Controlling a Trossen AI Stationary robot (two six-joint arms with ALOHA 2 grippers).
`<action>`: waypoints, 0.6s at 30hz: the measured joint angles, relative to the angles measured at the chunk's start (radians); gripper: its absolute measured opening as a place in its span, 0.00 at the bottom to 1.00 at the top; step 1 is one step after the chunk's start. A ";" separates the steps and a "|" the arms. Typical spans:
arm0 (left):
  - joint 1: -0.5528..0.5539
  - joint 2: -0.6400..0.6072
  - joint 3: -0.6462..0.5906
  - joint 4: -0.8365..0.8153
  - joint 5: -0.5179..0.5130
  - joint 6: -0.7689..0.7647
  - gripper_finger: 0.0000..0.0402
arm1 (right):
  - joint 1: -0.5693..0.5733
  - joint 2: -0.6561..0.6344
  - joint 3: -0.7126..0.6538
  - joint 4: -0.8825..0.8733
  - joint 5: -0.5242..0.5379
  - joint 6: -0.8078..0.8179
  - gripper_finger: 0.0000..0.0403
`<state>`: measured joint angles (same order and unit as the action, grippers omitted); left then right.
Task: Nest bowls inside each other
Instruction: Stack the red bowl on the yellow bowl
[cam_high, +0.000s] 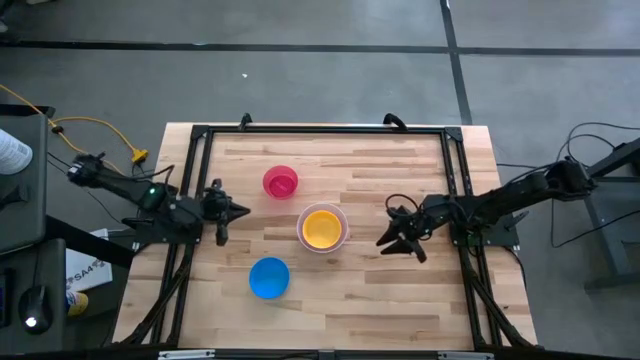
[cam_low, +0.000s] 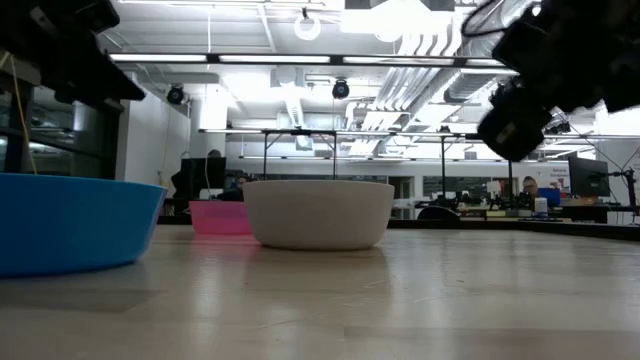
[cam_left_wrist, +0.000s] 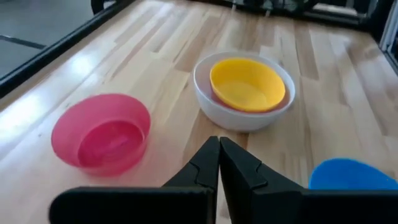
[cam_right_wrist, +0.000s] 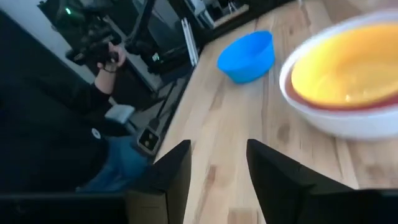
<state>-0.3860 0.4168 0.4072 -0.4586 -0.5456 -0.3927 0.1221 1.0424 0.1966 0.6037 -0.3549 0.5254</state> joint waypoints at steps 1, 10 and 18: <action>0.018 0.010 0.000 0.018 0.014 0.009 0.03 | 0.003 0.001 -0.016 0.009 -0.002 0.002 0.37; 0.159 0.138 0.000 0.143 0.123 0.026 0.03 | 0.010 -0.025 -0.140 0.135 -0.072 0.006 0.37; 0.239 0.228 0.000 0.246 0.190 0.064 0.03 | 0.009 -0.131 -0.188 0.104 -0.108 0.023 0.37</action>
<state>-0.1475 0.6452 0.4072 -0.2126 -0.3560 -0.3285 0.1310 0.9110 0.0086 0.7079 -0.4625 0.5480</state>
